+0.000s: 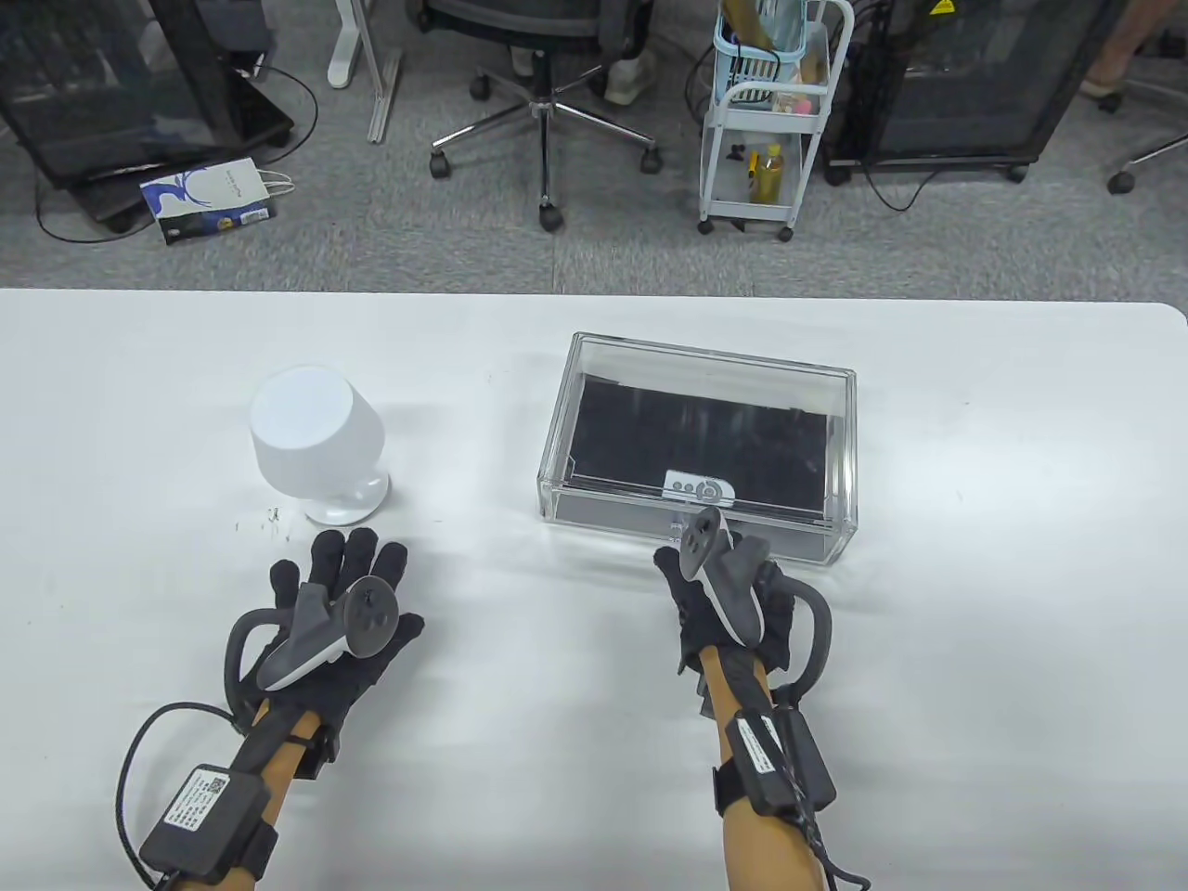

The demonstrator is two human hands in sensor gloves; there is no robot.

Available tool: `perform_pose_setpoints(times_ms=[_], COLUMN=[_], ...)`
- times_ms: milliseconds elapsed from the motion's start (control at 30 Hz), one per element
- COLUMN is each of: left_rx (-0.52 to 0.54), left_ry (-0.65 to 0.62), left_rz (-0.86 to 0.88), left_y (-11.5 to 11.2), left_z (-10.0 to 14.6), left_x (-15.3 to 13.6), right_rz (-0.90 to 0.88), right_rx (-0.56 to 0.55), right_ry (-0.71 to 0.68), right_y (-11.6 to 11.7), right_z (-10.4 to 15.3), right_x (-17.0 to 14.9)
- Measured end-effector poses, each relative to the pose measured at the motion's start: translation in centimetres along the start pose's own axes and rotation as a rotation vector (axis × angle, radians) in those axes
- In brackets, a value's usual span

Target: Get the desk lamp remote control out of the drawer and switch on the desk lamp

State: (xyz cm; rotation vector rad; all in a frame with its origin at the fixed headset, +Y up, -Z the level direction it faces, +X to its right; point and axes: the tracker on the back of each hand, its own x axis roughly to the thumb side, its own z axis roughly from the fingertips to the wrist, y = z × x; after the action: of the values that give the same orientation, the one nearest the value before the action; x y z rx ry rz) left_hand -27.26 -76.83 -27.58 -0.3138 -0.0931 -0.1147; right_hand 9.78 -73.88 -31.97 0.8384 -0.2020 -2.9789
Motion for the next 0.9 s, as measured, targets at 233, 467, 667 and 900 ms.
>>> perform_pose_setpoints(times_ms=[233,467,667,900], left_rx=[-0.041,-0.021,-0.028,-0.047], left_ry=[0.005,0.018,0.044,0.026], left_rz=[-0.079,-0.029,-0.018,-0.062], left_y=[0.7,1.3,1.4,1.3], left_z=[0.2,0.6,0.5,0.7], left_x=[1.2,0.1,-0.6,0.6], right_rz=[-0.066,-0.05,0.019,0.086], right_rx=[0.09,-0.028,-0.112,-0.063], right_ry=[0.107,0.049,-0.077,-0.17], right_y=[0.8,1.2,1.3,-1.5], right_z=[-1.4,-0.4,3.0,5.7], right_x=[1.7,1.6,1.0,0.2])
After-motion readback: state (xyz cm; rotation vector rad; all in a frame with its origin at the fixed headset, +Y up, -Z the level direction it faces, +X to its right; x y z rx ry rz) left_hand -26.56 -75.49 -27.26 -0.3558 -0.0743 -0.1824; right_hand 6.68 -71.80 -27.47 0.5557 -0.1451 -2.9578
